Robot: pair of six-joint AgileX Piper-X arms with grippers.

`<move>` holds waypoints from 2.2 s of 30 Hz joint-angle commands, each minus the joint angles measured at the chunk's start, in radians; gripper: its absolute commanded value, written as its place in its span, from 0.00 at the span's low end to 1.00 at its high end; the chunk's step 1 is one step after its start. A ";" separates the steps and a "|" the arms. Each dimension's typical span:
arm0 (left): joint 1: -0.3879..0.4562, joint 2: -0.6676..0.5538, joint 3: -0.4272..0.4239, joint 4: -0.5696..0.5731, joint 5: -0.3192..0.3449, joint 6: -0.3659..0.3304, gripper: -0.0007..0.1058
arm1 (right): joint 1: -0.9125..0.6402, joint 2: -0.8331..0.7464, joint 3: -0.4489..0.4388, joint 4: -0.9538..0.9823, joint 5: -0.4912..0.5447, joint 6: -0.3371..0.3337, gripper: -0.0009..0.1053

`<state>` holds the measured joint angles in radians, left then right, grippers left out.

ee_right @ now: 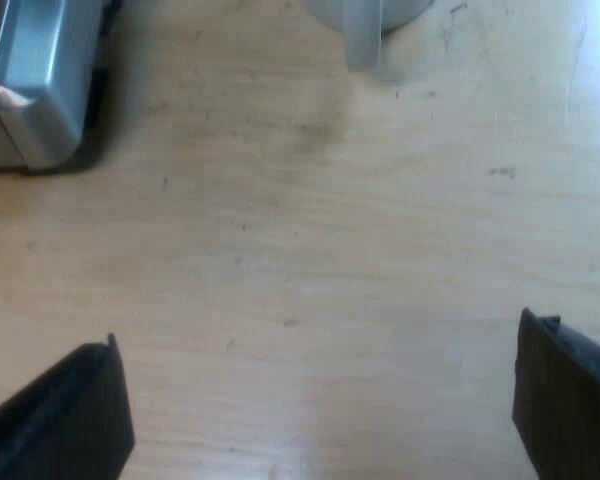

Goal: Place mug into machine

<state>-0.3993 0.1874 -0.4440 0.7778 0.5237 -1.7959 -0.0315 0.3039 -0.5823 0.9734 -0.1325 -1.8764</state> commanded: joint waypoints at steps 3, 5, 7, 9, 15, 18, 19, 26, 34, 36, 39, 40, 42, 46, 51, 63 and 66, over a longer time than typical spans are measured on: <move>-0.011 0.061 0.106 -0.220 0.008 0.000 0.75 | 0.002 0.036 0.003 -0.129 -0.007 -0.066 0.76; -0.011 0.073 0.142 -0.303 0.008 0.000 0.75 | 0.002 0.048 0.025 -0.175 -0.007 -0.066 0.76; -0.011 0.089 0.177 -0.402 0.008 0.000 0.75 | 0.002 0.058 0.053 -0.243 -0.007 -0.066 0.76; -0.011 0.108 0.217 -0.470 0.008 0.000 0.75 | 0.002 0.061 0.101 -0.339 -0.007 -0.066 0.76; -0.011 0.153 0.261 -0.534 0.008 0.000 0.75 | 0.002 0.061 0.230 -0.545 -0.007 -0.066 0.76; -0.011 0.167 0.261 -0.536 0.008 0.000 0.75 | 0.002 0.061 0.302 -0.646 -0.003 -0.057 0.76; -0.011 0.175 0.261 -0.536 0.008 0.000 0.75 | 0.002 0.061 0.321 -0.666 0.000 -0.050 0.76; -0.011 0.207 0.261 -0.536 0.008 0.000 0.75 | 0.002 0.141 0.443 -0.912 0.025 -0.004 0.76; -0.011 0.207 0.261 -0.536 0.008 -0.002 0.75 | 0.002 0.453 0.461 -1.238 0.032 0.006 0.76; -0.011 0.207 0.261 -0.536 0.008 -0.002 0.75 | 0.002 0.529 0.461 -1.326 0.032 0.043 0.76; -0.011 0.207 0.261 -0.536 0.008 -0.002 0.75 | 0.002 0.664 0.456 -1.475 0.032 0.060 0.76; -0.011 0.207 0.261 -0.536 0.008 -0.002 0.75 | 0.002 0.720 0.449 -1.527 0.032 0.063 0.76; -0.011 0.207 0.261 -0.536 0.008 -0.002 0.75 | 0.002 0.791 0.434 -1.585 0.032 0.071 0.76; -0.011 0.207 0.261 -0.536 0.008 -0.002 0.75 | 0.002 0.942 0.379 -1.685 0.032 0.070 0.76; -0.011 0.207 0.261 -0.536 0.008 -0.002 0.75 | 0.002 1.074 0.285 -1.703 0.032 0.070 0.76; -0.011 0.207 0.261 -0.536 0.008 -0.002 0.75 | 0.002 1.223 0.171 -1.703 0.032 0.070 0.73; -0.011 0.207 0.261 -0.536 0.008 -0.002 0.75 | 0.002 1.232 0.168 -1.703 0.032 0.077 0.58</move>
<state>-0.4058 0.3953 -0.1765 0.2575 0.5260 -1.7959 -0.0315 1.5334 -0.4096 -0.7174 -0.1007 -1.8029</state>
